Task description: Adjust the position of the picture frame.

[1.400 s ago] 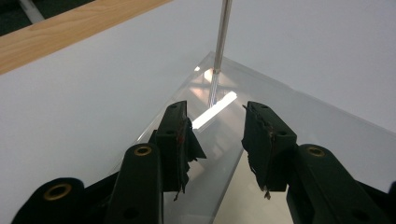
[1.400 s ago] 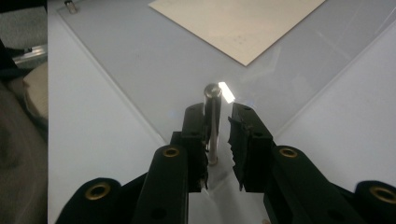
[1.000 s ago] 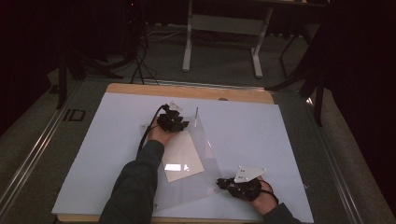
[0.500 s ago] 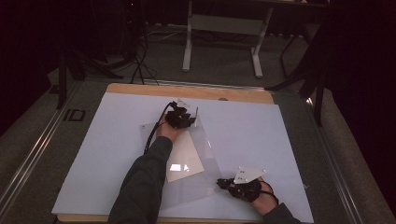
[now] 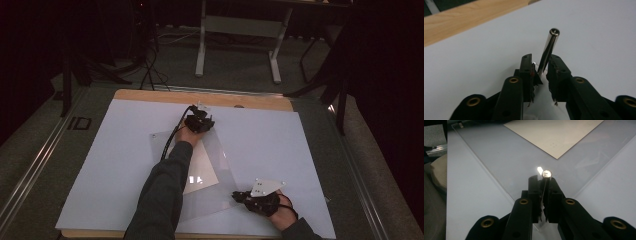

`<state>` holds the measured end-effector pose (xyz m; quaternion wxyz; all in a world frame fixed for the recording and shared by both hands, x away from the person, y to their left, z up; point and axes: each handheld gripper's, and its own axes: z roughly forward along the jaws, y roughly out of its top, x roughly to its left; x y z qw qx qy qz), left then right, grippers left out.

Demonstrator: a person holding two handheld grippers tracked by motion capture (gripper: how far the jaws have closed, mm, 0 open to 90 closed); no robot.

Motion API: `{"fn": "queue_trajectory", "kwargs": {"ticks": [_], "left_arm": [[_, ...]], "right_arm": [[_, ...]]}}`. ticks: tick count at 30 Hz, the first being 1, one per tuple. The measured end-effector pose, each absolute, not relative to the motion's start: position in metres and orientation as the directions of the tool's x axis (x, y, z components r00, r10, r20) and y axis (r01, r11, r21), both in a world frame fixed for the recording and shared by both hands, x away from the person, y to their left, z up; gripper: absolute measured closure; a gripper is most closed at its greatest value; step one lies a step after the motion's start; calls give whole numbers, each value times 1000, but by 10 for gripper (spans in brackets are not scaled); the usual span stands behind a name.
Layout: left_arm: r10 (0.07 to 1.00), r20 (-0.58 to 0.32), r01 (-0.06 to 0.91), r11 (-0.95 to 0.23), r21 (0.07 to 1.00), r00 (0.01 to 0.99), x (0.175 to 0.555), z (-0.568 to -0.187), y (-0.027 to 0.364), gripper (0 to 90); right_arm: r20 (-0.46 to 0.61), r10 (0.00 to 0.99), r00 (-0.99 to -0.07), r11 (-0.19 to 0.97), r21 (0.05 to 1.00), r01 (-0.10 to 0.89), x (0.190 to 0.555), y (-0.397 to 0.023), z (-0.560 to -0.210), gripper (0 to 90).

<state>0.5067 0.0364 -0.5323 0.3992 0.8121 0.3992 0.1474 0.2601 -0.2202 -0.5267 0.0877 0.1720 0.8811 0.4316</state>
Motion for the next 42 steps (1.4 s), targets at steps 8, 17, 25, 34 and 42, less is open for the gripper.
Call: {"fn": "queue_trajectory", "kwargs": {"ticks": [8,17,25,34,42], "left_arm": [[758,-64,533,-393,749,649,512,-531,32,838],[759,39,505,-470,723,650,508,-524,31,856],[775,42,520,-462,719,630,503,-516,52,854],[820,-6,573,-394,718,572,499,-508,90,854],[850,-53,607,-329,724,524,491,-507,127,856]], "right_arm": [[24,406,-913,545,796,263,259,-221,-528,844],[122,451,-884,486,797,358,264,-225,-526,834],[172,511,-842,421,804,420,273,-236,-520,817],[194,547,-814,371,816,444,292,-240,-507,811],[195,585,-787,321,836,445,321,-244,-494,807]]}}
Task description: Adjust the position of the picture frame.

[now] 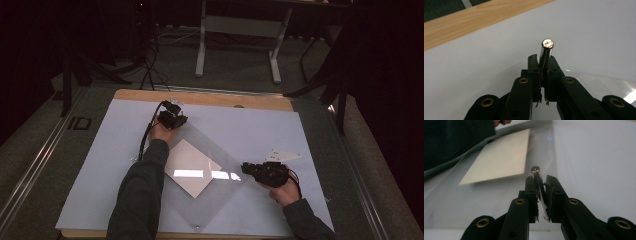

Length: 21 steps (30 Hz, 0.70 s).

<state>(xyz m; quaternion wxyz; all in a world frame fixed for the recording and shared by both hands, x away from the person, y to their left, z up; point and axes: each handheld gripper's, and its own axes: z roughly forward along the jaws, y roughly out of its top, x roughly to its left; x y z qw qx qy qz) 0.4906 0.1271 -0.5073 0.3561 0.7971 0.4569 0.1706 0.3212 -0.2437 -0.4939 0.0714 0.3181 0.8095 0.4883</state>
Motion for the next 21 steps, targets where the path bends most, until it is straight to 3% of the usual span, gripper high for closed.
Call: {"fn": "queue_trajectory", "kwargs": {"ticks": [21], "left_arm": [[883,-137,698,-250,671,448,470,-513,178,856]], "right_arm": [[245,658,-712,253,818,516,407,-246,-493,797]]}}
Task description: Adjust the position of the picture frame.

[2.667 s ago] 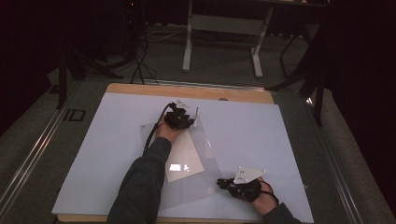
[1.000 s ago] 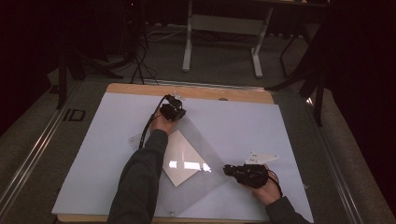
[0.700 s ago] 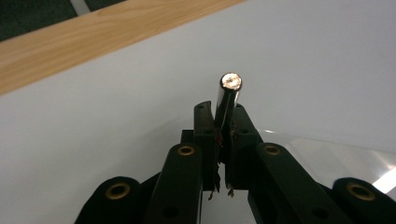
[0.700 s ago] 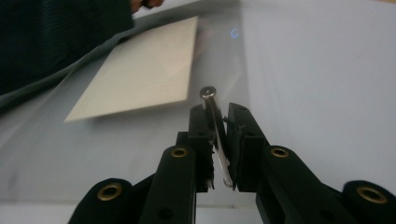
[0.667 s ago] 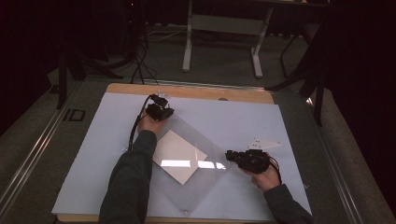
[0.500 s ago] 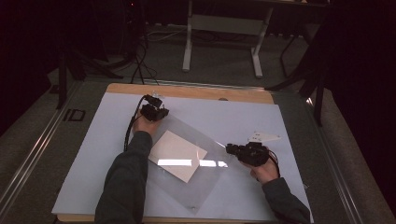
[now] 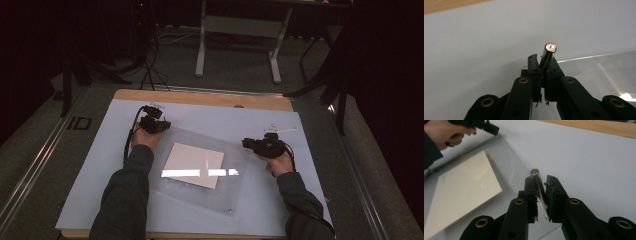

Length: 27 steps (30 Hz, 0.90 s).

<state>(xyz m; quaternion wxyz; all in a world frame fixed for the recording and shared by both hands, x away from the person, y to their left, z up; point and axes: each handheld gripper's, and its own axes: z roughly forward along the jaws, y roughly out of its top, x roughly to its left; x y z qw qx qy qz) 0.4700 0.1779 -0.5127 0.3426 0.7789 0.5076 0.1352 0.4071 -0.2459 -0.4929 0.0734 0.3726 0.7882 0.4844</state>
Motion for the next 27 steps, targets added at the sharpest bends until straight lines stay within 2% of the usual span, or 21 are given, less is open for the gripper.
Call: {"fn": "queue_trajectory", "kwargs": {"ticks": [11,27], "left_arm": [[880,-166,714,-237,658,445,449,-520,183,854],[877,-109,700,-292,651,467,438,-517,172,850]], "right_arm": [[249,683,-687,254,801,543,433,-247,-496,800],[246,736,-631,249,768,590,451,-252,-512,803]]}}
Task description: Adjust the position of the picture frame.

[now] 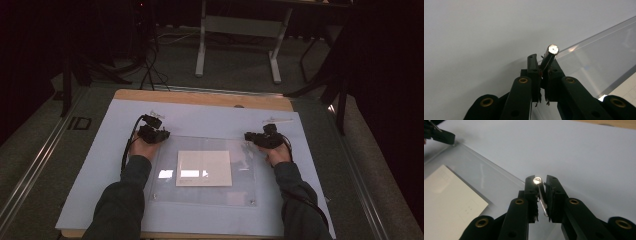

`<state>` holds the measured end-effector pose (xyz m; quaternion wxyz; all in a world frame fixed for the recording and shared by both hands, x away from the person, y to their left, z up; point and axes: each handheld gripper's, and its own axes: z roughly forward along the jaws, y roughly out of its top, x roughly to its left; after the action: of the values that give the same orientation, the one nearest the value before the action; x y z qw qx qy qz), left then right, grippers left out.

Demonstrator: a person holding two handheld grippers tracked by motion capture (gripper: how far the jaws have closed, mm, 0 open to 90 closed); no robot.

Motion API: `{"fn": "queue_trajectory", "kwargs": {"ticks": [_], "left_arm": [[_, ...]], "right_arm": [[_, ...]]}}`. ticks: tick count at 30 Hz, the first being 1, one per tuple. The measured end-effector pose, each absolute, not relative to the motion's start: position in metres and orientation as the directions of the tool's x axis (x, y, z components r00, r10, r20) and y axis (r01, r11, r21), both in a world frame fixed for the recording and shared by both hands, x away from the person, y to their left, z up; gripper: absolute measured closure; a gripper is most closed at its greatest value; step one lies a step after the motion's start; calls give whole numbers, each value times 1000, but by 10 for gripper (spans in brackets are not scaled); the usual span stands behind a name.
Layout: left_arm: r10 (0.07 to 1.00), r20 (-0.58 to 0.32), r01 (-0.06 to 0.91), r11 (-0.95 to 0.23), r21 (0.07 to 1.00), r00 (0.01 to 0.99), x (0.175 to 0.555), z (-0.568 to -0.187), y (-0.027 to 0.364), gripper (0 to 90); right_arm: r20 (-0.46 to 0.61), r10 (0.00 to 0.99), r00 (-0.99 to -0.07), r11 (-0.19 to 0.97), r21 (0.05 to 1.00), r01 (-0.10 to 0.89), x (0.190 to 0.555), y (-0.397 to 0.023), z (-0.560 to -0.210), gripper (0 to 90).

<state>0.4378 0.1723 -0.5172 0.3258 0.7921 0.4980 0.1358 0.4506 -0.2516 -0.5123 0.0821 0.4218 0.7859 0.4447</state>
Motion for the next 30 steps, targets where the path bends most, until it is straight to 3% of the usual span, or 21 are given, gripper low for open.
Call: {"fn": "queue_trajectory", "kwargs": {"ticks": [20,30], "left_arm": [[885,-96,703,-292,649,456,432,-519,173,848],[879,-149,701,-248,668,453,432,-522,177,819]], "right_arm": [[233,754,-614,254,759,600,456,-246,-518,808],[229,755,-614,251,765,593,455,-246,-519,802]]}}
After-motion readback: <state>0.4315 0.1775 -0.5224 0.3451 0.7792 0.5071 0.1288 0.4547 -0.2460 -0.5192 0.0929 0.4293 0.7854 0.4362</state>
